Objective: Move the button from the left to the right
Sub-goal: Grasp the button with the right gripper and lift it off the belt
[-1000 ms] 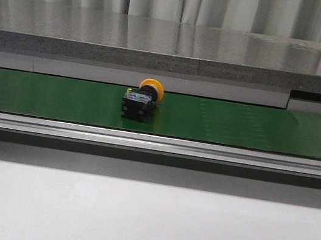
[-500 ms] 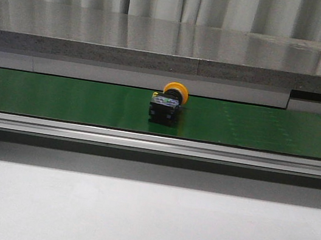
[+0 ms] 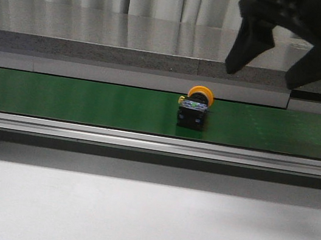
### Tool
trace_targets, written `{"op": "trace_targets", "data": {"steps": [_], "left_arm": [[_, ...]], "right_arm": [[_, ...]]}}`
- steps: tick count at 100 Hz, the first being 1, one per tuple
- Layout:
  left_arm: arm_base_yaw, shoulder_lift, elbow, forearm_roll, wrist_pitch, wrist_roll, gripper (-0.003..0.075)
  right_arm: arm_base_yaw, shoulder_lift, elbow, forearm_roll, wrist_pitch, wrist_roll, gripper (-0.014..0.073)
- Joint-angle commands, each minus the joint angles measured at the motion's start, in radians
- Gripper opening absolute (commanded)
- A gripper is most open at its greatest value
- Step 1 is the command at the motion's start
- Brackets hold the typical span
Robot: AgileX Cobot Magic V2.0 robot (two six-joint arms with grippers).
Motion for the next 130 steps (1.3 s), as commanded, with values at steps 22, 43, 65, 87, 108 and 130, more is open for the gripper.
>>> {"op": "trace_targets", "data": {"steps": [22,43,65,87,108,130], "left_arm": [[-0.008,0.010,-0.026,-0.009,-0.079,-0.004,-0.0019],[-0.008,0.010,-0.026,-0.009,-0.079,-0.004,-0.0019],[-0.008,0.010,-0.026,-0.009,-0.079,-0.004,-0.0019],[-0.008,0.010,-0.026,-0.009,-0.079,-0.004,-0.0019],[-0.008,0.010,-0.026,-0.009,-0.079,-0.004,-0.0019],[-0.008,0.010,-0.026,-0.009,-0.079,-0.004,-0.0019]], "right_arm": [[0.007,0.095,-0.142,0.009,-0.060,-0.008,0.0653],[0.007,0.165,-0.164,-0.001,-0.065,-0.008,0.0653],[0.007,0.225,-0.165,-0.012,-0.065,-0.008,0.0640],[0.006,0.231,-0.176,-0.012,-0.024,-0.008,0.0242],[0.006,0.224,-0.226,-0.072,0.060,-0.008,0.0101],[-0.027,0.151,-0.272,-0.238,0.162,-0.008,0.0101]]}}
